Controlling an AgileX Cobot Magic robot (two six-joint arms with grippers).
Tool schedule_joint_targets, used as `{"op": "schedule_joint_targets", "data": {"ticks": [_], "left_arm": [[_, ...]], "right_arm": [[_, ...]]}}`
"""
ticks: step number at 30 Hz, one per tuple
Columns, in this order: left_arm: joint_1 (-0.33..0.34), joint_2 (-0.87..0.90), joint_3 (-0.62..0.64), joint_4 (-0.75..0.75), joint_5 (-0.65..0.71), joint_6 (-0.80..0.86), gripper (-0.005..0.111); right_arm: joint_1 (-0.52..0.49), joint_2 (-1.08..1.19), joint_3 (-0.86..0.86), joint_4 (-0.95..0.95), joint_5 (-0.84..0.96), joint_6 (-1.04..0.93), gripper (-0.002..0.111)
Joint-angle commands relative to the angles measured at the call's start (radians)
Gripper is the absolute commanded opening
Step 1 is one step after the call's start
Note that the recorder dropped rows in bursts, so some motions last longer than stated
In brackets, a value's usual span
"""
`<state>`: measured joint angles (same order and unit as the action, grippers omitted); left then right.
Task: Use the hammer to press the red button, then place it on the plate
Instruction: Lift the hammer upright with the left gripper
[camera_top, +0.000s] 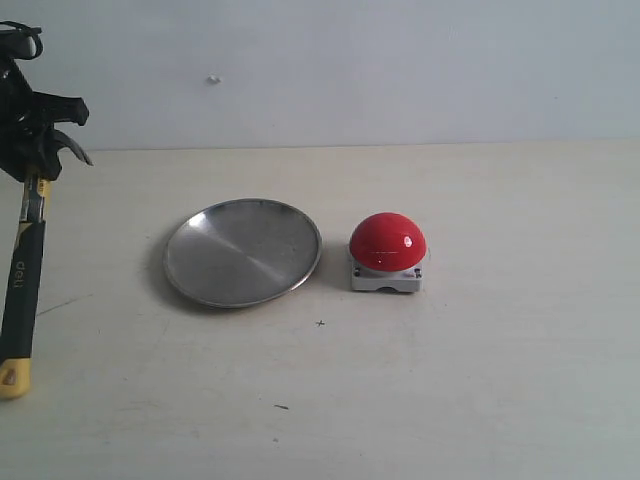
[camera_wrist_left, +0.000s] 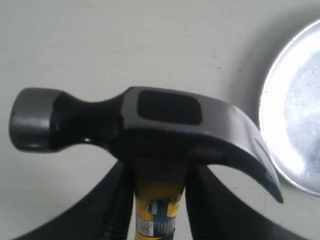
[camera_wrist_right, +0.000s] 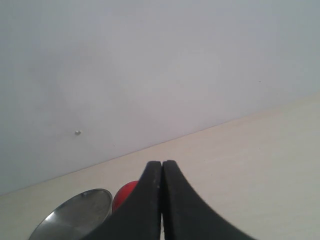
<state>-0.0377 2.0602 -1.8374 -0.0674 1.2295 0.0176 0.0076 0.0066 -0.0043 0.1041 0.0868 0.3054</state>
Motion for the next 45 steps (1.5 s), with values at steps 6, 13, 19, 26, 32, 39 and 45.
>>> {"op": "schedule_joint_targets", "data": {"ticks": [6, 13, 19, 26, 32, 39, 45], "left_arm": [[0.008, -0.008, -0.026, -0.027, -0.008, 0.039, 0.0], [0.008, -0.006, -0.026, -0.042, -0.008, 0.05, 0.0], [0.008, -0.006, -0.035, -0.047, -0.008, 0.054, 0.0], [0.008, -0.006, -0.035, -0.063, -0.008, 0.064, 0.0], [0.008, -0.013, -0.035, -0.076, -0.008, 0.073, 0.0], [0.008, -0.021, -0.035, -0.07, -0.008, 0.084, 0.0], [0.008, -0.023, 0.006, -0.067, -0.008, 0.084, 0.0]], "right_arm": [[-0.002, -0.007, 0.004, -0.008, -0.007, -0.008, 0.0], [-0.002, -0.007, 0.004, -0.006, -0.007, -0.006, 0.0], [-0.002, -0.007, 0.004, -0.006, -0.007, -0.008, 0.0], [-0.002, -0.007, 0.004, -0.006, -0.007, -0.008, 0.0], [-0.002, -0.007, 0.004, -0.006, -0.007, -0.008, 0.0], [-0.002, -0.007, 0.004, -0.006, -0.007, -0.008, 0.0], [-0.002, -0.007, 0.004, -0.006, -0.012, -0.008, 0.0]]}}
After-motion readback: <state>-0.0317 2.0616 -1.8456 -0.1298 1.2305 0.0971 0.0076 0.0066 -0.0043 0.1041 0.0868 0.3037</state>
